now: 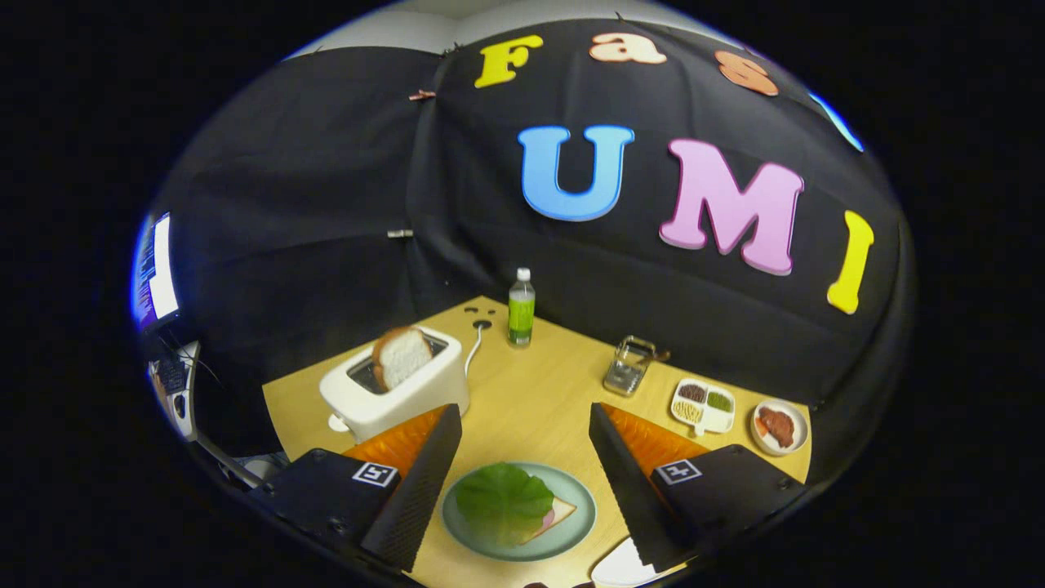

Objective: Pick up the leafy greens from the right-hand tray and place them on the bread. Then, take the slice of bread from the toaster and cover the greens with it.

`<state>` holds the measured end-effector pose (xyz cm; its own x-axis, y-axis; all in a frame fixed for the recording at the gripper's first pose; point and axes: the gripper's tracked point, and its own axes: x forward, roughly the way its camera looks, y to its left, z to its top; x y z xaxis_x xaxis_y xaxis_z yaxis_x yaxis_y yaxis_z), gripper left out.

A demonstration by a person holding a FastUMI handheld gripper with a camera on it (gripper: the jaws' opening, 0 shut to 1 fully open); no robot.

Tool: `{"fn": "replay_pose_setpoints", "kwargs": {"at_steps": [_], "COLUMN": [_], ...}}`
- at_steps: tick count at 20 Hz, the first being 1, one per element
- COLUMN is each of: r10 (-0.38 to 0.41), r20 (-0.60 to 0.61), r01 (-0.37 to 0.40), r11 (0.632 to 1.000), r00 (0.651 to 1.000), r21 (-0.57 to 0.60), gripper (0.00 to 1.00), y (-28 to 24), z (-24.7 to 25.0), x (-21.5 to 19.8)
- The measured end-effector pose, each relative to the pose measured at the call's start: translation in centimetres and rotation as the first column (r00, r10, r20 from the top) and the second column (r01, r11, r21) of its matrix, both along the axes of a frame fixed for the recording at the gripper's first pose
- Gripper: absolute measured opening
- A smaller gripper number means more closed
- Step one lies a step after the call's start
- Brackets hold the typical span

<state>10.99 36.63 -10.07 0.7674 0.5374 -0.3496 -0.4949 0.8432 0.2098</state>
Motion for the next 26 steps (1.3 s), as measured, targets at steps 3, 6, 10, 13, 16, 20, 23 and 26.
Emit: {"fn": "replay_pose_setpoints", "kwargs": {"at_steps": [3, 6, 10, 13, 16, 20, 23, 26], "r10": [-0.001, 0.004, 0.003, 0.014, -0.005, -0.071, -0.101, -0.186], "r20": [0.070, 0.098, 0.041, -0.033, -0.173, -0.295, -0.336, -0.384], "r01": [-0.002, -0.013, -0.006, -0.012, 0.017, 0.079, 0.091, 0.169], "r11": [0.999, 0.996, 0.996, 0.998, 0.998, 0.997, 0.995, 0.983], "r00": [0.998, 0.995, 0.999, 0.999, 0.985, 0.953, 0.936, 0.905], "r21": [0.047, 0.089, 0.092, 0.070, 0.066, 0.014, -0.046, -0.078], "gripper": [0.99, 0.99, 0.99, 0.98, 0.95, 0.89, 0.84, 0.78], "y": [2.1, 5.1, 10.5, 14.9, 18.5, 20.7, 21.4, 20.4], "z": [5.7, 9.2, 8.8, 5.7, 1.0, -4.6, -7.8, -9.0], "x": [1.1, 2.0, 2.5, 2.6, 3.0, 4.2, 4.8, 6.0]}}
